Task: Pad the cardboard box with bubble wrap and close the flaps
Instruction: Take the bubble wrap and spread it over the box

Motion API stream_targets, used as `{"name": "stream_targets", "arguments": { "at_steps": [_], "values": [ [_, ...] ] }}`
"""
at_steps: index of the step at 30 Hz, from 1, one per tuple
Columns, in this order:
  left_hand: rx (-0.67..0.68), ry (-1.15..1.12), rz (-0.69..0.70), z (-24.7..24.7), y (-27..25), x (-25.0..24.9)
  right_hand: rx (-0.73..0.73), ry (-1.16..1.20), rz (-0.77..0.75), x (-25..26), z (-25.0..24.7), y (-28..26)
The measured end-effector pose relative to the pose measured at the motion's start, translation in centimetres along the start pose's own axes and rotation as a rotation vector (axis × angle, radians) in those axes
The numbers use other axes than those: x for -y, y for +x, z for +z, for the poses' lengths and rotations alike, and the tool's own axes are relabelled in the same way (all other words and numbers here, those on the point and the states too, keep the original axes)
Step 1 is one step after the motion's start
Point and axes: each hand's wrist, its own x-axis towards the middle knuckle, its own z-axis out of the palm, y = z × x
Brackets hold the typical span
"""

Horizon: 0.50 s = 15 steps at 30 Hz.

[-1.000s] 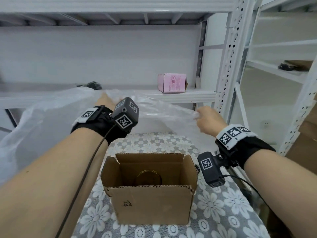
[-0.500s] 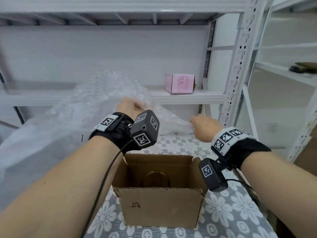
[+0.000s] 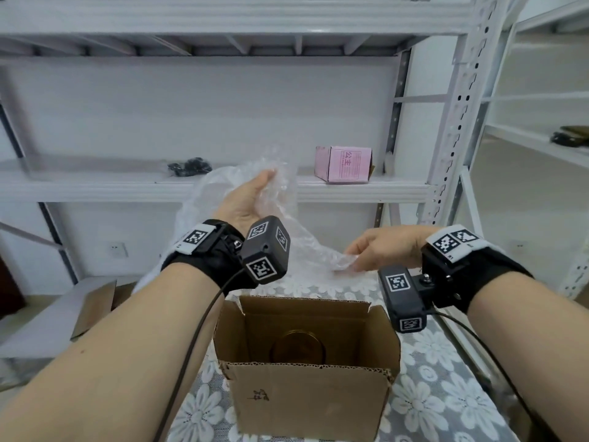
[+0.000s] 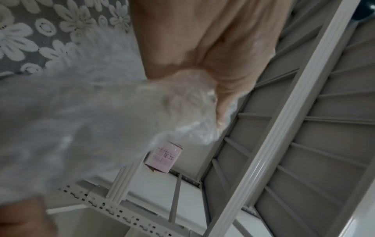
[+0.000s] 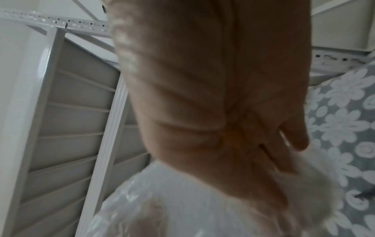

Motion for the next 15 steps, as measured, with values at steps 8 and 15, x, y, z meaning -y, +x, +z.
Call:
{"name": "stream_targets", "arguments": {
  "at_steps": [8,15],
  "values": [
    [0.339,-0.025,0.003,-1.4,-0.2,-1.3,-0.669,0.214,-0.265,3.4,-2.2,1.9],
    [0.328,0.097,-0.035,-2.8,0.1,-1.7,-0.673,0.284,-0.430,6.1,-4.2,2.8]
  ]
}}
